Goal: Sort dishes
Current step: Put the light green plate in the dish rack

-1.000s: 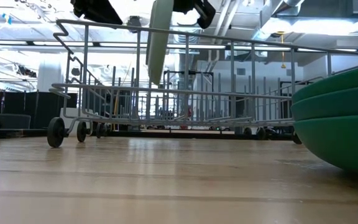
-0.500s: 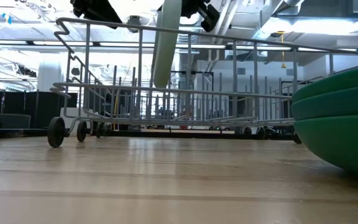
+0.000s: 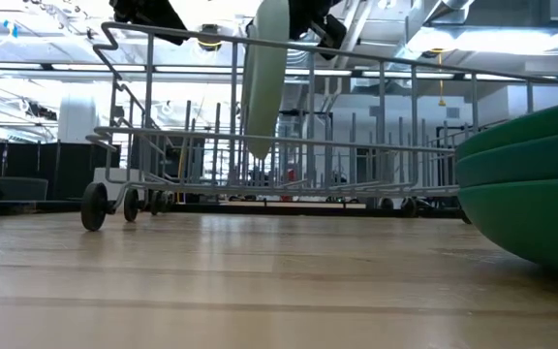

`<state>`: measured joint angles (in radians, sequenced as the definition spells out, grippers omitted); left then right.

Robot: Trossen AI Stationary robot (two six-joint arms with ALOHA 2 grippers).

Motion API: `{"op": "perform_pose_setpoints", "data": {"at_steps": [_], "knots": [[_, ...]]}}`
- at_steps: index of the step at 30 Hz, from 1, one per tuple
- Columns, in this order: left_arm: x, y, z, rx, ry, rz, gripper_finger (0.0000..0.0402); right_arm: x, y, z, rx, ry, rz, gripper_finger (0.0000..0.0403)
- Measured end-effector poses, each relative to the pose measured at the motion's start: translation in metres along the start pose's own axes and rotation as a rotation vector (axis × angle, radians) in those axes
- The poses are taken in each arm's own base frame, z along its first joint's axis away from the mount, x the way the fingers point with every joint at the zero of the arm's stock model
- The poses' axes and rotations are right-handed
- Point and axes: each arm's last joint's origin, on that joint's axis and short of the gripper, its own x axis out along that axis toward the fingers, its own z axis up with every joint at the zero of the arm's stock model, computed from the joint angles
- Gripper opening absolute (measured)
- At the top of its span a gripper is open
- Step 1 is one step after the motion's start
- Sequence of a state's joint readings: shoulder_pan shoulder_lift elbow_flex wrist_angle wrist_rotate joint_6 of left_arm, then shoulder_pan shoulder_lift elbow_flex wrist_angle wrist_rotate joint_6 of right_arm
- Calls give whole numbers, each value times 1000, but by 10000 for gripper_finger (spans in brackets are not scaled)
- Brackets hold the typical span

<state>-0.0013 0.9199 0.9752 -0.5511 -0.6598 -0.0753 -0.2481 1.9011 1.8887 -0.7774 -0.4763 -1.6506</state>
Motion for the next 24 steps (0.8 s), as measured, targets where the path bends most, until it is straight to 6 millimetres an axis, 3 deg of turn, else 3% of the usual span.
{"op": "perform_pose_setpoints", "data": {"at_steps": [24], "knots": [[0,0,-1,11,13,1,199,-10,-6,3,116,137,-23,7]]}}
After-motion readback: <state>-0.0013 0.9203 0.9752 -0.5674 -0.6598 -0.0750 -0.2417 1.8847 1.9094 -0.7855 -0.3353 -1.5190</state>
